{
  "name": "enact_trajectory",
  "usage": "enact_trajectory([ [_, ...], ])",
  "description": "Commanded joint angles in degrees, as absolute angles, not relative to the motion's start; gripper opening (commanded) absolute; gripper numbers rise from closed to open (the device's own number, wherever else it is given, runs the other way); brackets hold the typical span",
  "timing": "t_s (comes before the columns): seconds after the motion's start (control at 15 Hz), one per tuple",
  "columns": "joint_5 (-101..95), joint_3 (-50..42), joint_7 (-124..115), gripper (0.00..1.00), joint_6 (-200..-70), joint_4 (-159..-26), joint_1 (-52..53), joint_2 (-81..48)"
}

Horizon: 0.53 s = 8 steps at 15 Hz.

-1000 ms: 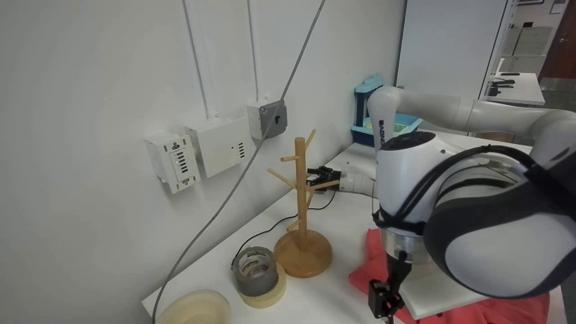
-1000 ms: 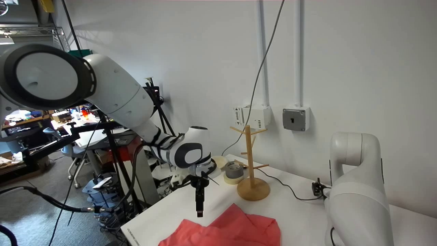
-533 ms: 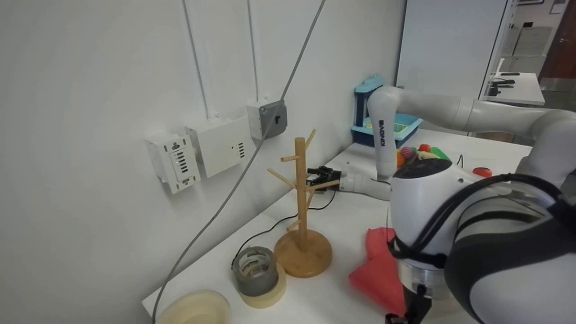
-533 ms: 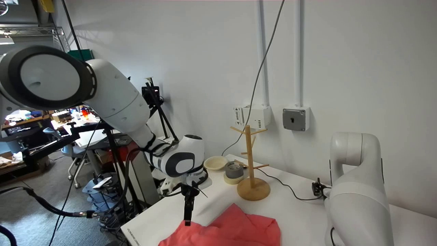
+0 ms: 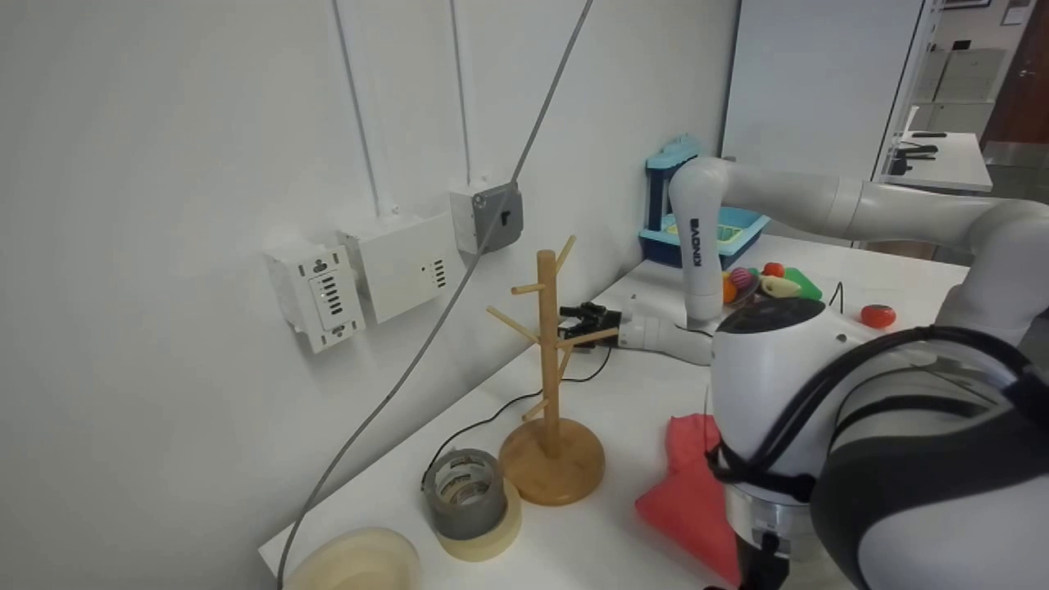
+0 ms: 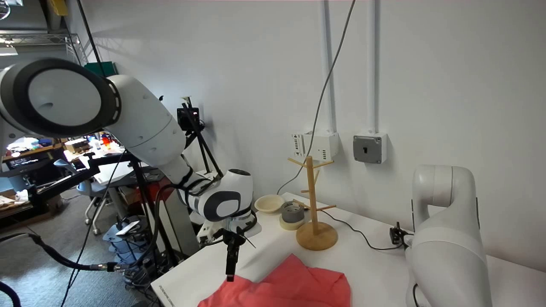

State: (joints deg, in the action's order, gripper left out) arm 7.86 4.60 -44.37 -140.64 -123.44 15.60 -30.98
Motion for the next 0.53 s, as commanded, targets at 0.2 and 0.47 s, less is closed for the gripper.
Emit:
enact_trajectory([
  [0.2,8.8,4.2,-45.5,1.0,-144.2,-123.9,16.5,-31.8],
  [0.47,10.5,4.8,-45.2,1.0,-150.3,-125.6,16.0,-33.0],
])
